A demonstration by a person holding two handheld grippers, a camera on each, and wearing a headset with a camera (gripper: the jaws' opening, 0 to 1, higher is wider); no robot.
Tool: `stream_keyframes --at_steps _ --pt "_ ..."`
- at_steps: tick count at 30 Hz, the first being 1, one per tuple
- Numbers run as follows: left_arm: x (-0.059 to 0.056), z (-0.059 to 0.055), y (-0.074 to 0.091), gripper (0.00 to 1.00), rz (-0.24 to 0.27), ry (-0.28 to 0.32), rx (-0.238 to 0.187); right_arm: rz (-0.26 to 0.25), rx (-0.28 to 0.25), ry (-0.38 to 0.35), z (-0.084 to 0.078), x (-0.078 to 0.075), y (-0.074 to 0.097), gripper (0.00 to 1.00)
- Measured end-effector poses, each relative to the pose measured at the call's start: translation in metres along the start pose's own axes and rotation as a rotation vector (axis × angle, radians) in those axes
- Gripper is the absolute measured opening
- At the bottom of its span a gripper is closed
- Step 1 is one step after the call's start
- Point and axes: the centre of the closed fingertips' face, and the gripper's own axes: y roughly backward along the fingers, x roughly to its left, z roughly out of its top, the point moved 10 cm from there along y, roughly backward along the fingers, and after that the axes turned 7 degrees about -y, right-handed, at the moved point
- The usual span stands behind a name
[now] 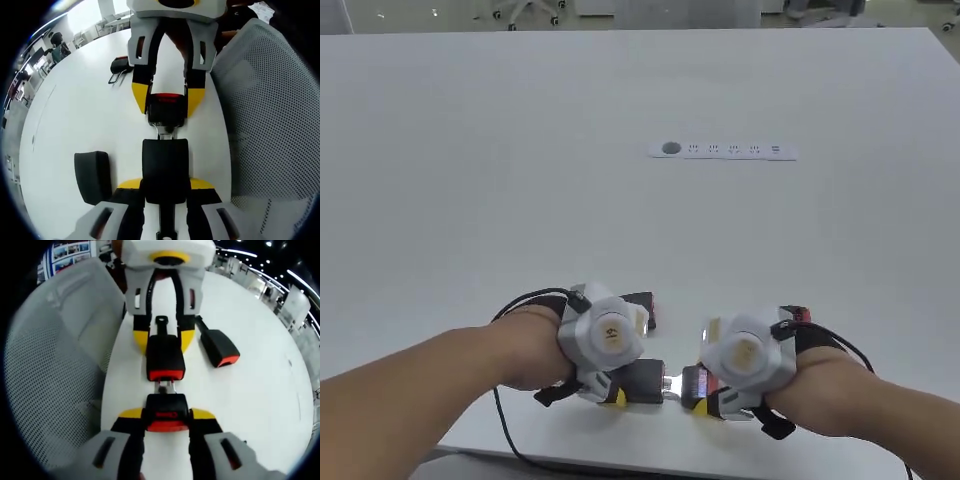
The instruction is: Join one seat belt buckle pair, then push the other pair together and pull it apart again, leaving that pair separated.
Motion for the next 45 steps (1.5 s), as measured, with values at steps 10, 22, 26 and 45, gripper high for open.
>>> stream_keyframes --at_steps 10,22,26,45 --pt "0.000 -0.002 0.000 0.32 0.000 -0.017 -0.026 0.002 -0.038 -0.031 0.006 0.002 -0.004 0.30" --pt "0.000 -0.002 -0.001 0.33 -0.009 -0.047 -0.029 0.014 -0.044 -0.029 0.009 0.000 -0.011 0.30" --pt "0.001 0.001 -0.002 0.33 -0.014 -0.057 -0.005 0.012 -0.057 -0.034 0.007 0.001 -0.009 0.31" --pt "0.000 -0.007 0.001 0.33 -0.007 -0.023 -0.075 0.026 -0.094 -0.040 0.002 0.002 -0.005 0.32"
